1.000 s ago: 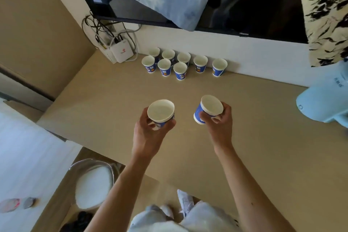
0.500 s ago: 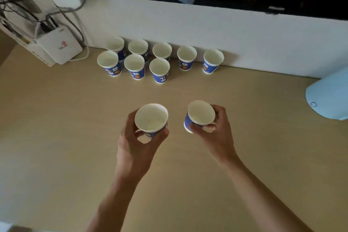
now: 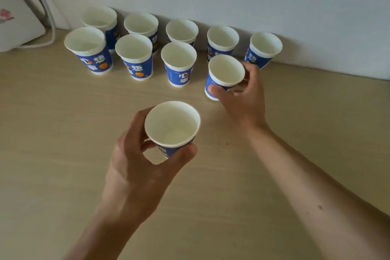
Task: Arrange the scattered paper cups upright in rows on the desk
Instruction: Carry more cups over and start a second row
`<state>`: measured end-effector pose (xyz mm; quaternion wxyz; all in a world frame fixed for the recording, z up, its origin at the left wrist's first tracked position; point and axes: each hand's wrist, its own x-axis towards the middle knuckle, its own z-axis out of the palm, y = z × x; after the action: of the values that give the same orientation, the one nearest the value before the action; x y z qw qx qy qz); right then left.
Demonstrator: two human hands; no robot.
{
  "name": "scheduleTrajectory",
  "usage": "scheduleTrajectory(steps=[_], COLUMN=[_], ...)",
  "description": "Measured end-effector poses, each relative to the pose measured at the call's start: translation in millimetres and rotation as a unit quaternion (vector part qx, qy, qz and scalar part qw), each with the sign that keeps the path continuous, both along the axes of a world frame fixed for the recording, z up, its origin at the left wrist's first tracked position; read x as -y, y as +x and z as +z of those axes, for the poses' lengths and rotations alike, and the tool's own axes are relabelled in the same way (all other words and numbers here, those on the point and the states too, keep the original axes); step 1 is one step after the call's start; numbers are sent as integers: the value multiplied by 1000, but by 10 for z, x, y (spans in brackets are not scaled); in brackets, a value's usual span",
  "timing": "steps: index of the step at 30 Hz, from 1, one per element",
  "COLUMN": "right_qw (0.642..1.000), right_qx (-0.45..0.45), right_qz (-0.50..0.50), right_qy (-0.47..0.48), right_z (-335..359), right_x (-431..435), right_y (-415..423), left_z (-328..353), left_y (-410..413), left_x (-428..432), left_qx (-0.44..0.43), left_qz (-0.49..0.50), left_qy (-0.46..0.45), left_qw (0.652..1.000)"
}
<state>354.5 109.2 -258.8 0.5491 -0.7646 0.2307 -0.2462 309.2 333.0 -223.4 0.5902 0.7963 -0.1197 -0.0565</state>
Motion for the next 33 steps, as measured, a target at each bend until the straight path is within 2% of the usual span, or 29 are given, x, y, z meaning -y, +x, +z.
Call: scheduleTrajectory(steps=[9, 18, 22, 24, 26, 30, 33], right_qw=[999, 998, 998, 997, 997, 978, 967], right_qx=[17, 8, -20, -2, 13, -24, -34], right_qz=[-6, 0, -14, -17, 28, 199, 247], right_qy=[-49, -59, -60, -75, -72, -64, -54], right_z=[-146, -142, -111, -76, -7, 160, 226], right_x=[61, 33, 5, -2, 5, -44, -64], right_y=[196, 207, -1, -256, -543, -987, -1104], left_z=[-88, -30, 4, 15, 26, 73, 84], left_y=[-41, -23, -24, -17, 7, 50, 37], left_x=[-54, -37, -5, 25, 76, 282, 460], left_qx=[2, 4, -3, -10, -21, -20, -30], left_qz=[-18, -22, -27, -21, -17, -47, -82], left_qy=[-6, 0, -9, -8, -5, -10, -14], left_qw=[1000, 1000, 1000, 1000, 1000, 999, 996])
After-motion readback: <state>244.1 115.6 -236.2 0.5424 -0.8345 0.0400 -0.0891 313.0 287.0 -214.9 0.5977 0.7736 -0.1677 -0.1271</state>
